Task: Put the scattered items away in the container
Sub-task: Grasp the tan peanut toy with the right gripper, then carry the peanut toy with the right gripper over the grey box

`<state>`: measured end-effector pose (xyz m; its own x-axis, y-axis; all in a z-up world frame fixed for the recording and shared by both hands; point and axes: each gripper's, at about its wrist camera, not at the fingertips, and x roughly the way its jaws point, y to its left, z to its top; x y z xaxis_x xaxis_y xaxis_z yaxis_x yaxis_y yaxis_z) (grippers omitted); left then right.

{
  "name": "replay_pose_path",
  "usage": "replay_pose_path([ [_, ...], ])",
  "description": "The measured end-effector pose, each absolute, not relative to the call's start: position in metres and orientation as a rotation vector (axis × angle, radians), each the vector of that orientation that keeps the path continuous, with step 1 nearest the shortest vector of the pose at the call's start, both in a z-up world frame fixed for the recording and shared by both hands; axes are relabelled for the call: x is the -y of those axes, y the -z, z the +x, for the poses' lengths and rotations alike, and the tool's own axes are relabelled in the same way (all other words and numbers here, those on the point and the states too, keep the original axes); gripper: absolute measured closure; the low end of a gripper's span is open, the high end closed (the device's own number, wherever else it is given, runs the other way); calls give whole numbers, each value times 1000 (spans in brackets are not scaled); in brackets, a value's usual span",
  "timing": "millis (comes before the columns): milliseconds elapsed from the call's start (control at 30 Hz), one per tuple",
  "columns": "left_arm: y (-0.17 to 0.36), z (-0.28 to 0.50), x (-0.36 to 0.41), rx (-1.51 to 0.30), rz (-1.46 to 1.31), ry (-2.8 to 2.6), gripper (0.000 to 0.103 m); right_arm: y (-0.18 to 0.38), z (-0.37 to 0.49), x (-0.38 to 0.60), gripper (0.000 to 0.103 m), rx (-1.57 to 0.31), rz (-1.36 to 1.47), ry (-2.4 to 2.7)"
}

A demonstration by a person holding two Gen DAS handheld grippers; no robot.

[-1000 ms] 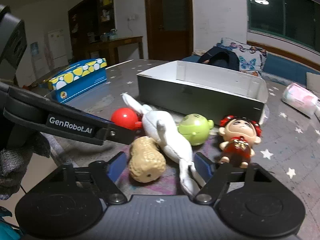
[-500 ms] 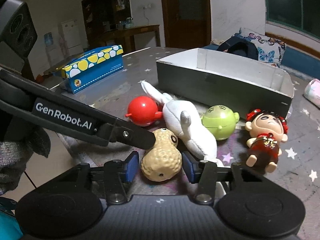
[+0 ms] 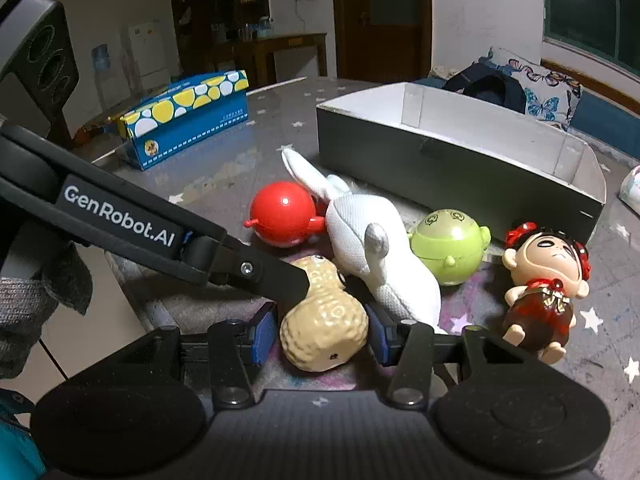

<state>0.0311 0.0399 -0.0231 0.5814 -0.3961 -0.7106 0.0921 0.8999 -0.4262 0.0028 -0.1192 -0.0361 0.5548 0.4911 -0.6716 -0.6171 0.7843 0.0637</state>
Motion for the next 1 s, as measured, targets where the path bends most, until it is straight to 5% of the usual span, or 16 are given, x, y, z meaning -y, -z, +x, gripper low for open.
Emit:
replay_pose_path([
  [1000,9,33,-42,-887,-480,408,63,12,-11,123,59,-662,-277,-645],
])
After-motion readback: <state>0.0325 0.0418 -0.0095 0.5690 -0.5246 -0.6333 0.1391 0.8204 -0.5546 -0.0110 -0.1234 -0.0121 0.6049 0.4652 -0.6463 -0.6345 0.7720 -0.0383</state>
